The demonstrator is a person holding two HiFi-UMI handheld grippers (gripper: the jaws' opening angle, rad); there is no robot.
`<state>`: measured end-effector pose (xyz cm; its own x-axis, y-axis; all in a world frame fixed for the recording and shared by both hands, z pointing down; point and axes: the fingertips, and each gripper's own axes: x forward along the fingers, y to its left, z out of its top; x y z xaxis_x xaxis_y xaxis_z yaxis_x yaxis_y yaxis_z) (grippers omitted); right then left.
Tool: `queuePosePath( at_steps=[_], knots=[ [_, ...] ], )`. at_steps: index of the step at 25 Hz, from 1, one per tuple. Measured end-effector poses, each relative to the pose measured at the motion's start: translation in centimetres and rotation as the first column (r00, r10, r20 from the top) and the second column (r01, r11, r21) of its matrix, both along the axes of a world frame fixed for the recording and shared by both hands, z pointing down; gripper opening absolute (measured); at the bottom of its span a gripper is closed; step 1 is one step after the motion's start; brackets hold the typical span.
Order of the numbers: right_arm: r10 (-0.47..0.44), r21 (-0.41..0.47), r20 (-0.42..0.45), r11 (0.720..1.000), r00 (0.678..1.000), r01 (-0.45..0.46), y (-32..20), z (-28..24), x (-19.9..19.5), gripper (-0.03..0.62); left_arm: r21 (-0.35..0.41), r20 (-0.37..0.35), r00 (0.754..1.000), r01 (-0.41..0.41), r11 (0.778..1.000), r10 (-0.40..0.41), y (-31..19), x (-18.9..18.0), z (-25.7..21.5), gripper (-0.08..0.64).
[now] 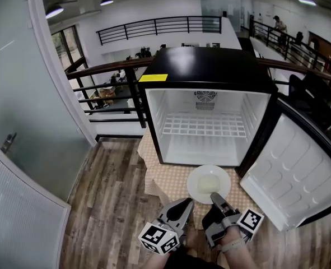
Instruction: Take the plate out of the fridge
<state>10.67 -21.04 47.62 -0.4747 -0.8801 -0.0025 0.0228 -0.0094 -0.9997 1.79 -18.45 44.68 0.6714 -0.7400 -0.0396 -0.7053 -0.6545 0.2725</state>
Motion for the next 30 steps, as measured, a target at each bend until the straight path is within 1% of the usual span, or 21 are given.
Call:
queuePosePath(
  at_steps=[7,13,18,23,27,30],
  knots=[
    [0.003,0.005,-0.002,1.000,1.000,-0.003,1.1,0.1,-0.4,0.063,0.014,0.007,1.000,0.009,1.000,-0.009,0.9,-0.8,-0.5,0.025],
    [0.014,0.008,0.000,1.000,1.000,-0.014,2.0,0.5,-0.4,0.063,0.042,0.015,0.999,0.040,0.998,-0.040,2.0,-1.5,-0.4,0.025],
    [0.030,0.006,0.000,1.000,1.000,-0.030,4.0,1.1,-0.6,0.063,0.041,0.011,1.000,0.028,0.999,-0.028,3.6,-1.9,0.0,0.025],
    [0.045,0.002,0.005,0.999,0.999,-0.045,6.9,1.7,-1.5,0.063,0.033,0.005,1.000,0.016,0.999,-0.016,6.4,-2.9,0.4,0.025],
    [0.049,-0.012,0.012,0.999,0.999,-0.049,10.4,2.2,-2.4,0.064,0.009,0.007,1.000,0.013,1.000,-0.013,9.6,-3.7,1.0,0.025],
    [0.048,-0.017,0.016,0.999,0.999,-0.048,12.9,2.6,-3.0,0.063,0.007,0.005,1.000,0.007,1.000,-0.007,11.7,-4.3,0.9,0.025]
  ],
)
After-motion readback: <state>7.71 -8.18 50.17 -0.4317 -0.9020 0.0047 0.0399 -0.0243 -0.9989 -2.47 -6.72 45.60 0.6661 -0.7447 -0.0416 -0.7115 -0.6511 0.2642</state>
